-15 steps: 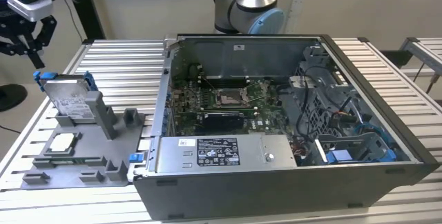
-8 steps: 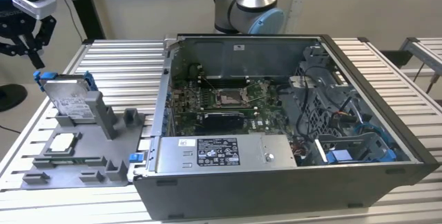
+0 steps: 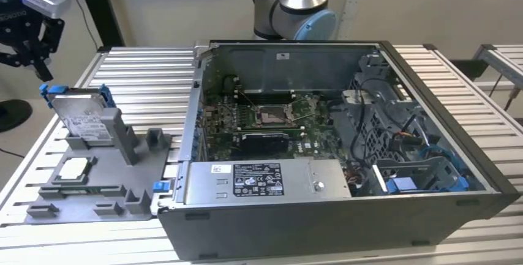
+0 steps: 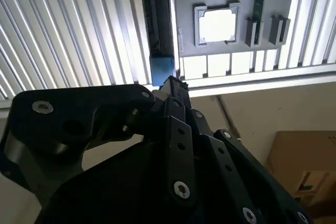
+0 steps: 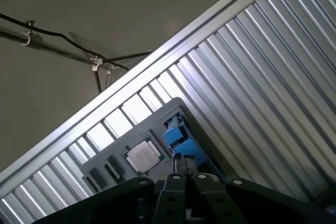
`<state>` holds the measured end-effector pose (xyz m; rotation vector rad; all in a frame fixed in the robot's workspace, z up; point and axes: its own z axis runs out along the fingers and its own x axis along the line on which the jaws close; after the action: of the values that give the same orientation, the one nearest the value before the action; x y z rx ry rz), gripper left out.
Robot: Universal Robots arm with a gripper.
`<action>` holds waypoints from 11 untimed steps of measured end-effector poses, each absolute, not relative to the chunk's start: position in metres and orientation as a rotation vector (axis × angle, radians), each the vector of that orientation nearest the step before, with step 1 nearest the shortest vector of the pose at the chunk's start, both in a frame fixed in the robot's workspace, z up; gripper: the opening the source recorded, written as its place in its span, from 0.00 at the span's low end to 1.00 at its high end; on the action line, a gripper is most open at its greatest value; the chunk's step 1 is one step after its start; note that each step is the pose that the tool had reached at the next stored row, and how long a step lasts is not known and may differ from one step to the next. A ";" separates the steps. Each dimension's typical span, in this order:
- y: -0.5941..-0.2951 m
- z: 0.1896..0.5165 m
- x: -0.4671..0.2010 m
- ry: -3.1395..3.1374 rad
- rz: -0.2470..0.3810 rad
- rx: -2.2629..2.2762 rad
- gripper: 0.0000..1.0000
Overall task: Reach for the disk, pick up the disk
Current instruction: 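Pick up the disk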
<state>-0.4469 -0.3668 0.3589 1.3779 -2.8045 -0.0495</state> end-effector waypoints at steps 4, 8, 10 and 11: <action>-0.367 0.359 -0.447 -2.751 -0.049 1.480 0.00; -0.367 0.359 -0.447 -2.694 -0.048 1.579 0.00; -0.367 0.359 -0.447 -2.665 -0.047 1.626 0.00; -0.367 0.359 -0.447 -2.649 -0.047 1.652 0.00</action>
<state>-0.4469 -0.3667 0.3591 1.6517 -2.6489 -0.0467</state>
